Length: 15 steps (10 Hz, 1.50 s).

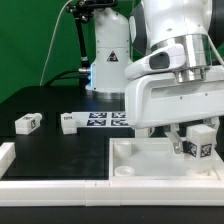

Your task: Assemble one leg

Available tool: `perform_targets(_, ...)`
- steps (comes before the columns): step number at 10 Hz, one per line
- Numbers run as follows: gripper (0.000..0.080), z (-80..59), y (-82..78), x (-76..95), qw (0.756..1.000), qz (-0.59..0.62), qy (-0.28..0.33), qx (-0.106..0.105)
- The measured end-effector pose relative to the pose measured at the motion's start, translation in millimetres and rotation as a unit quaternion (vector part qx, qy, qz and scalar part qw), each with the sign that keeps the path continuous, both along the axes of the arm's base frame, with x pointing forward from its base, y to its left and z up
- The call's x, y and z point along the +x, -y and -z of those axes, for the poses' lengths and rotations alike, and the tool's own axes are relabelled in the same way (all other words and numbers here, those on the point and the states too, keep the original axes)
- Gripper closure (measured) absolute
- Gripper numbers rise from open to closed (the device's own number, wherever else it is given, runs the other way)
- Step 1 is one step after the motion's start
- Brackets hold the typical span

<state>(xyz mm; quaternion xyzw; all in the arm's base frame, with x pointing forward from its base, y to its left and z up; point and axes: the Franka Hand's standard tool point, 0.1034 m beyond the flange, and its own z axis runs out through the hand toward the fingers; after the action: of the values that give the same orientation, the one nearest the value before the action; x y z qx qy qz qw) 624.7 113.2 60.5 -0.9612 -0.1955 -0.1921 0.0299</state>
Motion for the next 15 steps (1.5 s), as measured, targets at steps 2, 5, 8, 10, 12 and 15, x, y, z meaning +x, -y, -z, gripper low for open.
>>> perform_targets(2,0.0183,0.0,0.0,0.0,1.000,0.000,0.000,0.000)
perform_targets(5,0.0151,0.1,0.0,0.0,1.000,0.000,0.000,0.000)
perform_targets(8,0.0151,-9.6,2.3,2.2,1.000,0.001,-0.003,-0.002)
perform_targets(10,0.0151,-15.5,2.8,2.9,1.000,-0.001,-0.022,-0.005)
perform_targets(12,0.0151,-11.0,-0.2,-2.9,0.999,-0.001,-0.050,-0.006)
perform_targets(15,0.0151,-14.1,-4.0,-3.8,0.988,-0.003,-0.154,-0.020)
